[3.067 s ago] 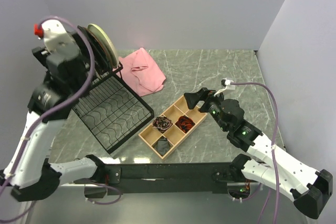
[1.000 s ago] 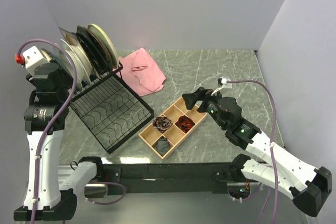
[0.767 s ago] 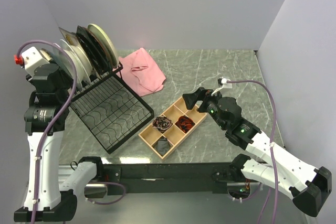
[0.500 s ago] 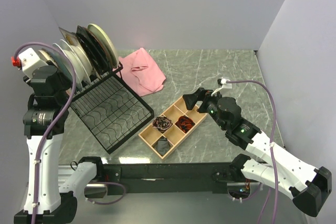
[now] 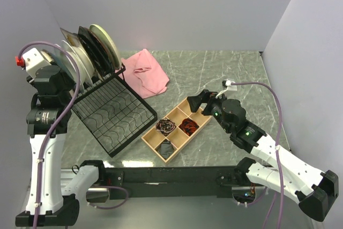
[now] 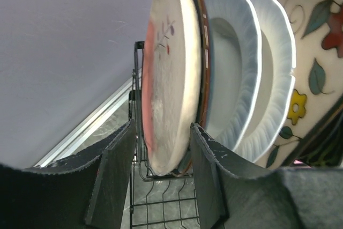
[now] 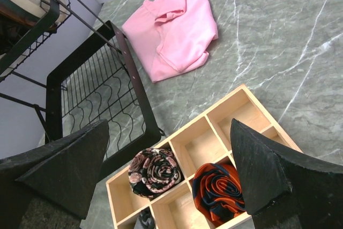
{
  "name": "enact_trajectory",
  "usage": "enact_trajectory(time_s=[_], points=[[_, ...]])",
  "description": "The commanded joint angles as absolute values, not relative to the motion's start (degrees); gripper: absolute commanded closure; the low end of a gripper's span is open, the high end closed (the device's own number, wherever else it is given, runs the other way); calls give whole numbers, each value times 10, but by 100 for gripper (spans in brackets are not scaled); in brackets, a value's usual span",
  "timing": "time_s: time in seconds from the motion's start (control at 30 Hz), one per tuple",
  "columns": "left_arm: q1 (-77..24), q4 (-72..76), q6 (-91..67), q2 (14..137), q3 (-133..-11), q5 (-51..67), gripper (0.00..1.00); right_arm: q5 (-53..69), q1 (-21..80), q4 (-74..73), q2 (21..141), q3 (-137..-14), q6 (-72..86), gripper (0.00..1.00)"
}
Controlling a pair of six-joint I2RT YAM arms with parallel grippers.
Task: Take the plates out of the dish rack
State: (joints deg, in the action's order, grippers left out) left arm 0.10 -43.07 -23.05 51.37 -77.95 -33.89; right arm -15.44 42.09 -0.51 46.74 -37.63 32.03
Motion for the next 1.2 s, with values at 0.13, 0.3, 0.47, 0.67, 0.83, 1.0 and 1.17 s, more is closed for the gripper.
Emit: enact_trajectory(time_s=[0.13,0.3,0.47,0.67,0.83,1.0,1.17], points=[[18,-396,-223,493,-734,-316,48,-170,423,4,464,-409,315,0],[20,-380,-207,471,-709,-281,46,-173,423,4,466,-404,316,0],[20,-358,-187,454,-689,-289,45,-171,422,4,468,-408,316,0],[20,-359,-183,475,-707,-279,45,-176,423,4,464,-405,316,0],[21,-353,-174,488,-716,-292,48,-178,421,4,461,-407,316,1],[25,-355,-155,508,-739,-288,46,-180,422,4,458,-405,316,1],[26,-329,-140,509,-730,-294,46,-184,423,4,455,-406,316,1]])
